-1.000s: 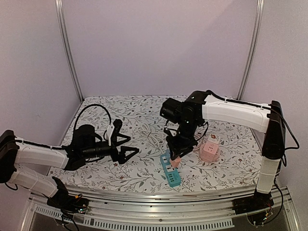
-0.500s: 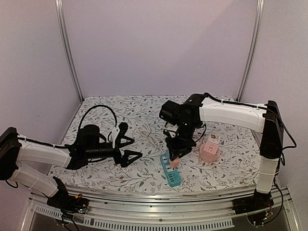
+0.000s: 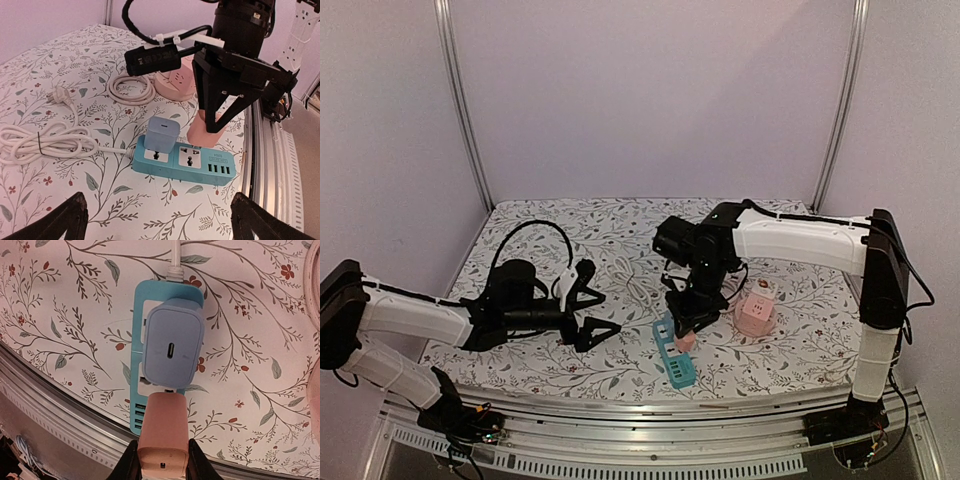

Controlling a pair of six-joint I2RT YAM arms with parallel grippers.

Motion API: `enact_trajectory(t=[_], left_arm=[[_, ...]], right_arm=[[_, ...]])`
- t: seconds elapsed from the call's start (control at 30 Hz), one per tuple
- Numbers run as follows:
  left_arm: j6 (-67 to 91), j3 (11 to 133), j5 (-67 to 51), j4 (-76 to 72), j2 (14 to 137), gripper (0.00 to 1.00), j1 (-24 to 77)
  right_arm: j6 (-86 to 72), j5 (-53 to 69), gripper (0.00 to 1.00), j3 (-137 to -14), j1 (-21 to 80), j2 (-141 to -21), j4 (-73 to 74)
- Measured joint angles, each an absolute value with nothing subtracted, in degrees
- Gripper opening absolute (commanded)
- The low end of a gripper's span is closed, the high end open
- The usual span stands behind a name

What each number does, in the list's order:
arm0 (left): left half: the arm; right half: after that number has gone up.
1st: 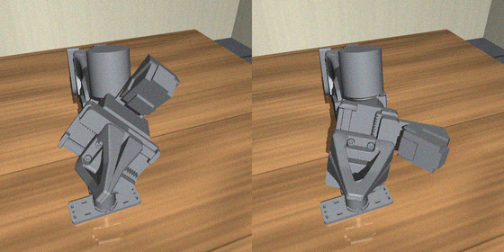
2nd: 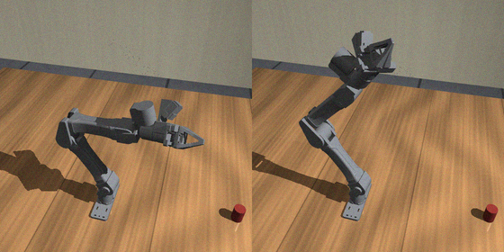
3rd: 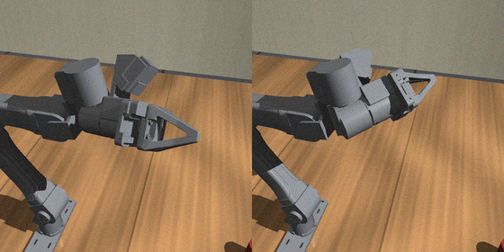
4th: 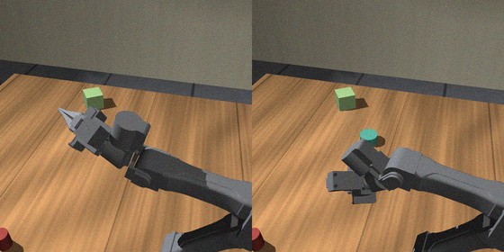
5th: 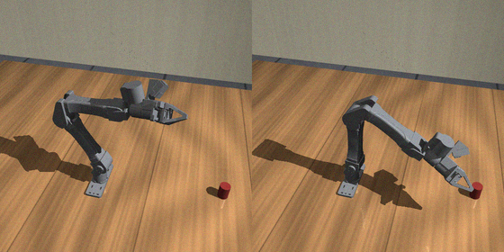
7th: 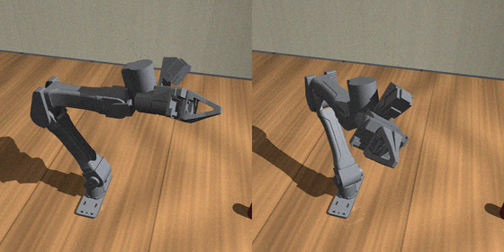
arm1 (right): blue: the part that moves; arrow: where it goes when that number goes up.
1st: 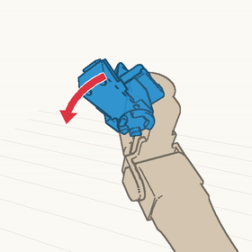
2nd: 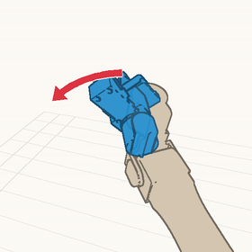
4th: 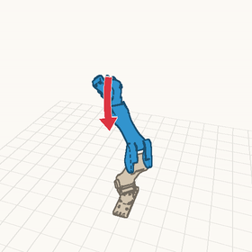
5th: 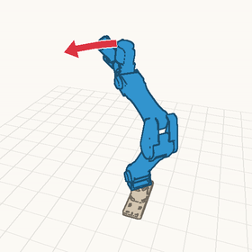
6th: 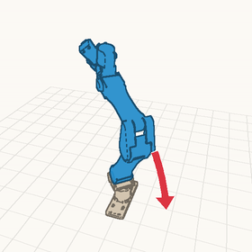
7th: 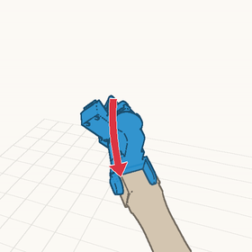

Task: Insert the plug

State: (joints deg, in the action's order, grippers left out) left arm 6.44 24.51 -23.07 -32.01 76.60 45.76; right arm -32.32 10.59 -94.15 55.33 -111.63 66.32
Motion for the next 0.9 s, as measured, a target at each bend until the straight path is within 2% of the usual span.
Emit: enact_trajectory(t=[0.9], left_arm=[[5.8, 25.5, -21.8, -30.6, 77.0, 0.99, 46.9]], right_arm=[[-32.7, 10.5, 0.00, -91.1, 55.3, -111.6, 62.4]])
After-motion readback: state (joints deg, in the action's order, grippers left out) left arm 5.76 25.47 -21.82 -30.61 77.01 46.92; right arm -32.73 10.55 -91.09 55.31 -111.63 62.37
